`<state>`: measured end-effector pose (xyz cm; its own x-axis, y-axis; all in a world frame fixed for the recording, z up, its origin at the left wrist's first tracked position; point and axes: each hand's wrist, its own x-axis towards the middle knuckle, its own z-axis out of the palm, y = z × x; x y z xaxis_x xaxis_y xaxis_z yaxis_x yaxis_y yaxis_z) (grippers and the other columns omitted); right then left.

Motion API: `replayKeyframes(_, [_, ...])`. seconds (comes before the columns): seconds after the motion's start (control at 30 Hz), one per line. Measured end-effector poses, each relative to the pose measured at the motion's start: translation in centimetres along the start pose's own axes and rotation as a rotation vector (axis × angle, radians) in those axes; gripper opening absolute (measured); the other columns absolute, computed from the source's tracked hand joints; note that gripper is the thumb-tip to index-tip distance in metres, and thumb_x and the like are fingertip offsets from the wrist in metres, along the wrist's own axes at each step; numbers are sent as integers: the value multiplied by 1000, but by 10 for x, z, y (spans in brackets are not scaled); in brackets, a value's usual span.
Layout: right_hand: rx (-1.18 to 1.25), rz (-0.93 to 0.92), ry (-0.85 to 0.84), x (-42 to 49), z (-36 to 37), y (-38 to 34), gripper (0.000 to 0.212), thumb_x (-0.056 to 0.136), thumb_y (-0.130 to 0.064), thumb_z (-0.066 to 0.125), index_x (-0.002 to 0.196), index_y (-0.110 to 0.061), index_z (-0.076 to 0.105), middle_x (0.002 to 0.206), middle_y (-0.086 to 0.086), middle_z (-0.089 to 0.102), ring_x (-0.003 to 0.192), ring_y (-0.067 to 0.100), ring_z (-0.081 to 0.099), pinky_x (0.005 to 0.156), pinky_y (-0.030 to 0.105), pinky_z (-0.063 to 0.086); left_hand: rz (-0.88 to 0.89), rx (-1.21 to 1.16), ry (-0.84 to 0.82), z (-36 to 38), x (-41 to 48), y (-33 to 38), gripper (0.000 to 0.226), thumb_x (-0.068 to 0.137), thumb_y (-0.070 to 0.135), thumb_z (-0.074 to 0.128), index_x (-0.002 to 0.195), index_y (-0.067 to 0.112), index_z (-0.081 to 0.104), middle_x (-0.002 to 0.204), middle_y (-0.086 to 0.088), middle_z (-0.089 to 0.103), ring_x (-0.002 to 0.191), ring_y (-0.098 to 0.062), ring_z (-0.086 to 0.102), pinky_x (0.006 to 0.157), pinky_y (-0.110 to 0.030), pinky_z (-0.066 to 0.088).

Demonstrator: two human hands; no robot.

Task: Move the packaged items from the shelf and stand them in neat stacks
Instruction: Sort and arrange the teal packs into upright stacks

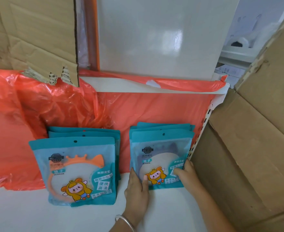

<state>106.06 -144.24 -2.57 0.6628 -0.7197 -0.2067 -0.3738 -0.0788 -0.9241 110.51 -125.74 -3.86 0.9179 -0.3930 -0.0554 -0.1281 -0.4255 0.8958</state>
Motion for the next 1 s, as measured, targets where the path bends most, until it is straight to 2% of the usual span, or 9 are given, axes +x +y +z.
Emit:
replayKeyframes(0.13, [-76,-45,22,-5,-6,1,59,85,0,57,140,-11,38,133,9,39,107,25,55,61,17,47,2,-40,-35,-10,3,7,64,93,57,28,148,29,15,141,9,45,133,-18,39,111,-41,24])
replayKeyframes(0.23, [-8,-12,19,-7,-8,3,66,84,-1,61,142,-18,36,135,9,42,111,28,58,69,26,55,-12,-150,-43,-6,14,-3,88,72,85,23,146,37,16,139,12,47,130,-14,44,111,-48,32])
replayKeyframes(0.4, [17,3,30,-14,-10,8,70,84,-5,64,144,-22,34,139,7,44,111,26,60,80,38,58,-50,-223,-64,1,23,-18,94,66,91,30,144,41,14,146,9,41,134,-15,40,109,-48,36])
replayKeyframes(0.47, [-7,-5,31,-19,-8,8,68,84,-6,64,144,-21,35,138,8,43,107,23,60,74,31,58,-35,-204,-66,-8,13,-1,97,70,86,33,148,35,6,151,6,33,139,-18,32,113,-47,31])
replayKeyframes(0.53, [-32,-12,34,-26,-7,6,65,85,-4,62,143,-18,36,138,10,41,107,22,59,64,19,54,-24,-186,-68,-15,4,12,86,85,65,41,151,25,1,153,4,27,143,-20,24,116,-46,25])
replayKeyframes(0.6, [-47,-35,45,-34,-5,3,63,87,1,58,143,-14,35,139,13,38,115,26,54,63,12,47,4,-183,-55,-19,-4,19,76,93,48,44,150,23,1,155,1,24,144,-21,21,118,-44,22])
replayKeyframes(0.7, [-56,-57,66,-47,-1,2,65,89,2,56,146,-13,29,142,13,31,122,28,49,70,16,45,14,-157,-57,-25,-15,26,73,97,35,45,151,17,-1,157,-2,17,145,-20,16,119,-36,15])
replayKeyframes(0.87, [-43,-79,167,-66,4,-2,64,87,2,59,143,-12,32,144,13,27,116,24,49,78,25,46,61,-128,-50,-35,-34,33,72,97,31,45,150,19,-3,157,0,18,144,-17,19,112,-26,19])
replayKeyframes(1.0, [-14,-104,226,-81,13,-2,61,87,3,58,142,-10,36,144,13,25,117,26,47,82,27,44,104,-126,-55,-49,-57,37,66,98,26,45,150,21,5,146,12,25,134,-6,26,106,-15,19])
